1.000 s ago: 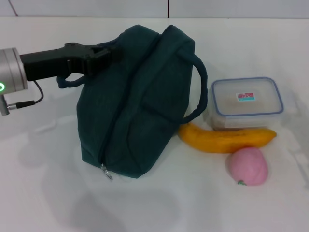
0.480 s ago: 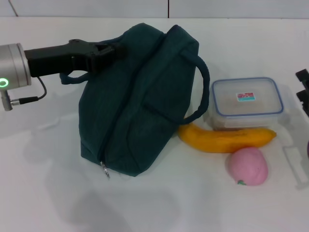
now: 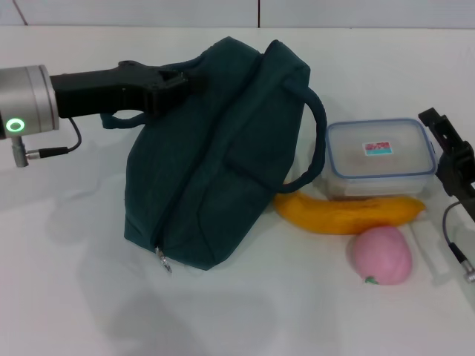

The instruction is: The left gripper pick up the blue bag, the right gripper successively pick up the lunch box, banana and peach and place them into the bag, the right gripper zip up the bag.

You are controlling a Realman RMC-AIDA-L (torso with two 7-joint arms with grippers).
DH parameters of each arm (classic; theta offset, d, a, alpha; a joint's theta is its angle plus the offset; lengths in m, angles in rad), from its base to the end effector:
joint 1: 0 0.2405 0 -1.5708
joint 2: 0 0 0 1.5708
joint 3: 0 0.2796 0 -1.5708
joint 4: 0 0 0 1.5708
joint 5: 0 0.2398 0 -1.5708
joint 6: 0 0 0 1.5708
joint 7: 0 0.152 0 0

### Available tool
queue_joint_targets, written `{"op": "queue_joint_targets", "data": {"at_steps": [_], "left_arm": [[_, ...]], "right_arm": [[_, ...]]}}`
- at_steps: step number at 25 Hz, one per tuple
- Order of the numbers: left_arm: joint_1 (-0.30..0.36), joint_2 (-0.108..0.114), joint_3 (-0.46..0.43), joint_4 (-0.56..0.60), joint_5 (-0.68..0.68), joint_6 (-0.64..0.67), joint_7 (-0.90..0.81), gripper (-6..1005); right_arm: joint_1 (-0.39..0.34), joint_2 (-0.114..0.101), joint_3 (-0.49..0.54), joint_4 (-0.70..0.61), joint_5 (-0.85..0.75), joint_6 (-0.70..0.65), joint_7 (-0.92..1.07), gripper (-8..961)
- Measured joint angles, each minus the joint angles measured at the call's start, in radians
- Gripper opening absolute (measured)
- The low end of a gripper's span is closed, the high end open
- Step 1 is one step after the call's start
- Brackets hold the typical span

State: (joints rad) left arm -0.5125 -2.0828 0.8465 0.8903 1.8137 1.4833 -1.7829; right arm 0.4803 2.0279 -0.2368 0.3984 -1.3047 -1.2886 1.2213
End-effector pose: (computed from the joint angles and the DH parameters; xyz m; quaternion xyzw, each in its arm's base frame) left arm -0.2455 0.3992 0.0161 -0.9021 -0.2914 -0.2855 0.1407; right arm 0.3449 0.3145 -0.0985 -0.4764 0.6280 0.5522 0.2715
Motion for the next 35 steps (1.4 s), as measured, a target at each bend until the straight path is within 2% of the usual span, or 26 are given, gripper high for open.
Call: {"op": "queue_joint_targets", "data": {"at_steps": [2, 6, 22, 27, 30, 35], "left_arm": [[0.0, 0.0, 0.005, 0.0, 0.0, 0.0, 0.011, 43], [-0.002, 0.0, 0.007, -0.001, 0.0, 0.0, 0.017, 43], [-0.01, 0.0, 0.016, -0.004, 0.0, -0.008, 0.022, 43], [-0.014, -0.001, 0.017, -0.019, -0.001, -0.017, 0.023, 43], [-0.028, 0.0, 0.017, -0.038, -0.001, -0.029, 0.023, 43], [-0.034, 0.0, 0.018, -0.043, -0.001, -0.035, 0.024, 43]], "right_arm": [[0.0, 0.0, 0.073, 0.003, -0.077, 0.03, 0.0, 776], [0.0, 0.0, 0.107, 0.006, -0.114, 0.036, 0.001, 773], [-0.011, 0.0, 0.123, 0.013, -0.116, 0.034, 0.001, 763], [-0.012, 0.0, 0.123, 0.009, -0.117, 0.029, -0.003, 538], [-0.013, 0.0, 0.119, 0.004, -0.117, 0.019, -0.008, 334], [-0.013, 0.0, 0.113, -0.001, -0.118, 0.011, -0.01, 116]]}}
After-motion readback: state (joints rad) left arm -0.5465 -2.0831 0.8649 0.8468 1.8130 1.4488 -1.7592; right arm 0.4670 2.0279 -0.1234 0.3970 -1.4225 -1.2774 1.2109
